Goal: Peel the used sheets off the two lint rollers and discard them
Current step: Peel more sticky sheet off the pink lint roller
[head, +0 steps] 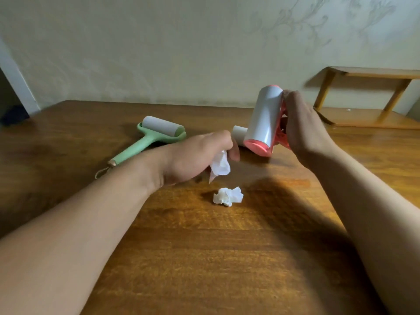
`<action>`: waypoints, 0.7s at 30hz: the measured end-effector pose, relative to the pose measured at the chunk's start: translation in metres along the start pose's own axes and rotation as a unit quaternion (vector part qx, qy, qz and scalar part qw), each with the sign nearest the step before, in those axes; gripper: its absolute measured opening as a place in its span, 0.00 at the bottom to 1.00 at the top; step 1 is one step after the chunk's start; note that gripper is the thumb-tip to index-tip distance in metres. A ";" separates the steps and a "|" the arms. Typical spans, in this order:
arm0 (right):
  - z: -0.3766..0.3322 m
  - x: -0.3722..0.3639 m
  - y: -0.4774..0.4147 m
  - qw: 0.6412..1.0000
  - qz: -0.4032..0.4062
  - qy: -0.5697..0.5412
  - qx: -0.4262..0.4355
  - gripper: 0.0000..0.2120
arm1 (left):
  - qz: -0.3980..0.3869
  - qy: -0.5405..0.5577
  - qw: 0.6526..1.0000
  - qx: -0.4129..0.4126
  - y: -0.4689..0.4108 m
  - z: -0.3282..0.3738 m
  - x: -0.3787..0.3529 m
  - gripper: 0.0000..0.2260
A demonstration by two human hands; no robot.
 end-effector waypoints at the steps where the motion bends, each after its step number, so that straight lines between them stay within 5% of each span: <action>1: -0.001 0.000 0.000 1.000 0.006 0.011 0.004 0.23 | -0.027 -0.038 0.999 0.003 -0.001 0.000 -0.006 0.10; 4: -0.001 0.000 0.001 0.998 0.005 0.057 0.022 0.26 | -0.101 -0.068 0.991 -0.053 -0.002 0.000 -0.016 0.03; 7: 0.001 -0.002 0.002 0.997 0.004 0.065 0.028 0.19 | -0.066 -0.130 0.979 -0.142 0.010 -0.005 -0.010 0.06; 10: 0.003 -0.002 0.001 0.998 0.008 0.056 0.018 0.22 | -0.055 -0.126 0.979 -0.148 0.003 -0.006 -0.012 0.03; 16: 0.008 0.000 0.000 0.996 -0.001 0.070 0.047 0.20 | -0.052 -0.048 0.990 -0.125 0.008 -0.008 0.005 0.23; 21: -0.004 -0.004 0.009 0.989 0.004 0.118 0.091 0.20 | 0.045 -0.049 0.991 -0.115 0.016 -0.013 0.032 0.45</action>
Point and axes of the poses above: each hand's wrist, its own y-axis away from the middle knuckle, its own x-axis out of the back of the hand, z = x × y, the point moved 1 cm from there along -y, towards the middle knuckle, and after that the axes turned 7 degrees about -z, right-handed, at the moved point
